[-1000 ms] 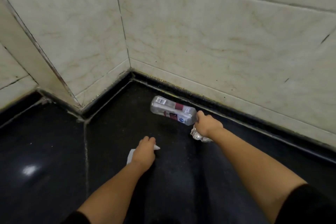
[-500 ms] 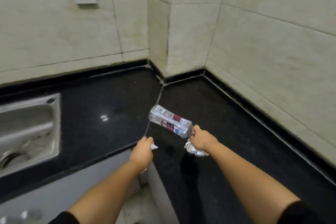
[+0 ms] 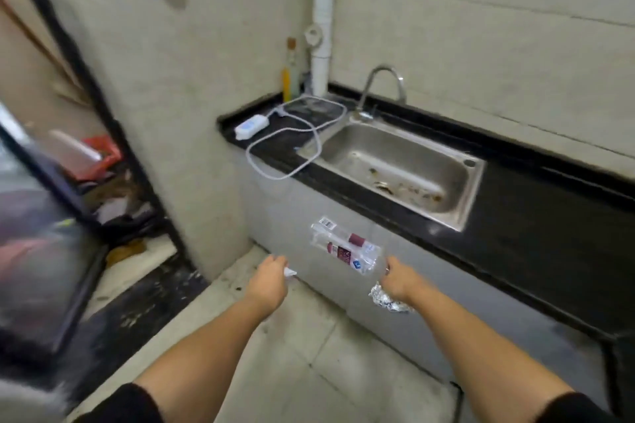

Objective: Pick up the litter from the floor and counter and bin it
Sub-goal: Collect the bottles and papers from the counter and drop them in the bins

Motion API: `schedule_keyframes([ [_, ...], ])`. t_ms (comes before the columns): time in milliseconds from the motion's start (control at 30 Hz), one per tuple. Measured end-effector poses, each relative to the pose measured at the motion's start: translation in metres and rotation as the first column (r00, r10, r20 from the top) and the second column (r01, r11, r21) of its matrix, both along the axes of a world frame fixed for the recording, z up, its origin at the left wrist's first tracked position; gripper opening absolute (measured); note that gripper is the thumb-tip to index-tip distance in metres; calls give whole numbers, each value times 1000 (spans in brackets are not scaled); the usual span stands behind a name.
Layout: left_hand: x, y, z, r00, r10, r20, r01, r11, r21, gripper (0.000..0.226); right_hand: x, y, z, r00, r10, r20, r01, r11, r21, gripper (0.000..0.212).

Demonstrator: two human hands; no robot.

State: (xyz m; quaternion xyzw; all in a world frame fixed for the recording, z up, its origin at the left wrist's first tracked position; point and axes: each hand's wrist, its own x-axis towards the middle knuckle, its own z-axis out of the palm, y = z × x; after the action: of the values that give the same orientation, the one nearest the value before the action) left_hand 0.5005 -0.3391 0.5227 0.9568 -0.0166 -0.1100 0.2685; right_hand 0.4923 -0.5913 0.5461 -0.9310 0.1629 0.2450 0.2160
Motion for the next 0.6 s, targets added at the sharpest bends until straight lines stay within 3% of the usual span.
schedule_keyframes([
  [133,-36,159,-1,975,222,19,-223,973,52,21,18,167,-11,975,224,-17,-223,975,7,47],
  [267,-90,298,-4,874,486,1,-484,871,78,17,4,323,-17,874,485,-35,-484,875,22,41],
  [433,-187,419,-14,672,738,-63,-737,675,46,14,-29,481,-22,639,766,-74,-769,636,-64,44],
  [600,-297,492,-30,384,913,-139,-908,401,122,21,-66,607,-30,377,915,-143,-925,365,-104,49],
])
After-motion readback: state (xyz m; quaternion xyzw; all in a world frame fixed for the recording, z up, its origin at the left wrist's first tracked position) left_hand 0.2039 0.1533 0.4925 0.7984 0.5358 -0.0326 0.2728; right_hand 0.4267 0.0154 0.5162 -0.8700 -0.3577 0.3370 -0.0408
